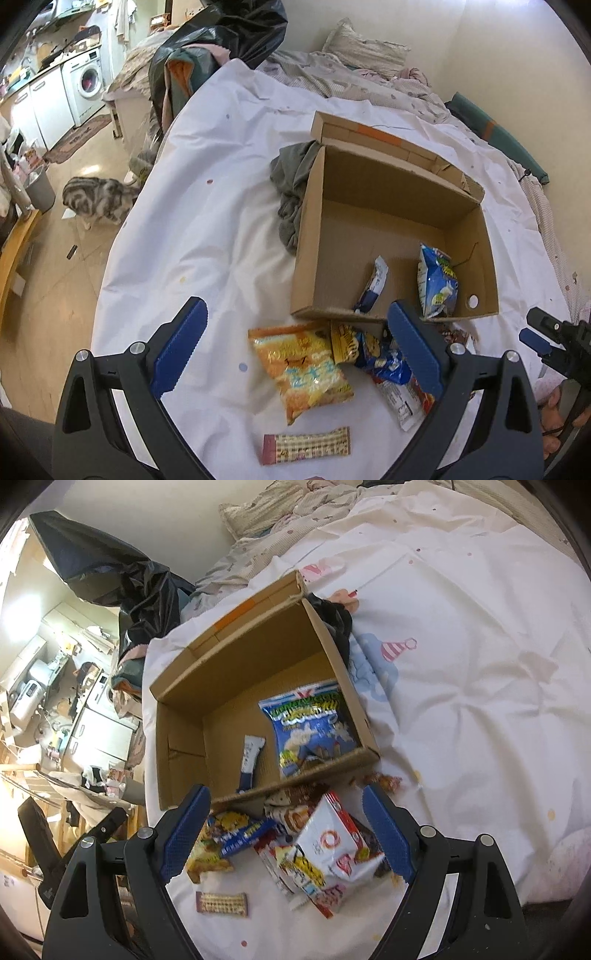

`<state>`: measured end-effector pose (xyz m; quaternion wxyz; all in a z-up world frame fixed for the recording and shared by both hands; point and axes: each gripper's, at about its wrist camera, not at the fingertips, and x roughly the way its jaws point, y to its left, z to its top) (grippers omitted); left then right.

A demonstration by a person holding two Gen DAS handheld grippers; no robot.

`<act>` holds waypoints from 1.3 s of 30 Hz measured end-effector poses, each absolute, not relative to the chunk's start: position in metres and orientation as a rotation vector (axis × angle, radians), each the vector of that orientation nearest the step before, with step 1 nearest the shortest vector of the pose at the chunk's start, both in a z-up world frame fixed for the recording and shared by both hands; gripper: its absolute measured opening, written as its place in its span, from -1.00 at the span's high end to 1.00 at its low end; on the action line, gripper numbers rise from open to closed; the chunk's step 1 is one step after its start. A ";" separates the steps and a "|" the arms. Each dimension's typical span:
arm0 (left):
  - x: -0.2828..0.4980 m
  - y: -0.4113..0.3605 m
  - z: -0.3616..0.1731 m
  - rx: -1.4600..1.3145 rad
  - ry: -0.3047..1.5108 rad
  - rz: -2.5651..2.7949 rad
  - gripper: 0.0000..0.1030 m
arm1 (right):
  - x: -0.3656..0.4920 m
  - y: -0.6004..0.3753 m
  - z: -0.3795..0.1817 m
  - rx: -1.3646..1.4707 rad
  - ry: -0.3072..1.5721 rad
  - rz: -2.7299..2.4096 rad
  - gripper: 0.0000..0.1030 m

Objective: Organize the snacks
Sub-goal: 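Grasp the orange cheese chip bag with the left tool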

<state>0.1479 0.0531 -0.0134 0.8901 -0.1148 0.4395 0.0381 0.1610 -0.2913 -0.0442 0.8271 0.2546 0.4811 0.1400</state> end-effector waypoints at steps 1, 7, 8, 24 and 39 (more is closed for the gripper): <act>0.146 0.053 -0.015 -0.242 0.919 0.080 -0.88 | 0.159 -0.291 -0.046 0.536 1.028 0.294 -0.69; 0.141 0.056 -0.023 -0.265 0.949 0.091 -0.88 | 0.147 -0.295 -0.054 0.533 1.055 0.268 -0.69; 0.141 0.057 -0.024 -0.269 0.951 0.096 -0.88 | 0.145 -0.296 -0.055 0.535 1.058 0.260 -0.69; 0.176 0.022 -0.126 -0.219 1.310 0.083 -0.88 | 0.148 -0.304 -0.073 0.573 1.126 0.208 -0.69; 0.176 0.023 -0.143 -0.166 1.376 0.112 0.21 | 0.153 -0.312 -0.093 0.657 1.211 0.200 -0.69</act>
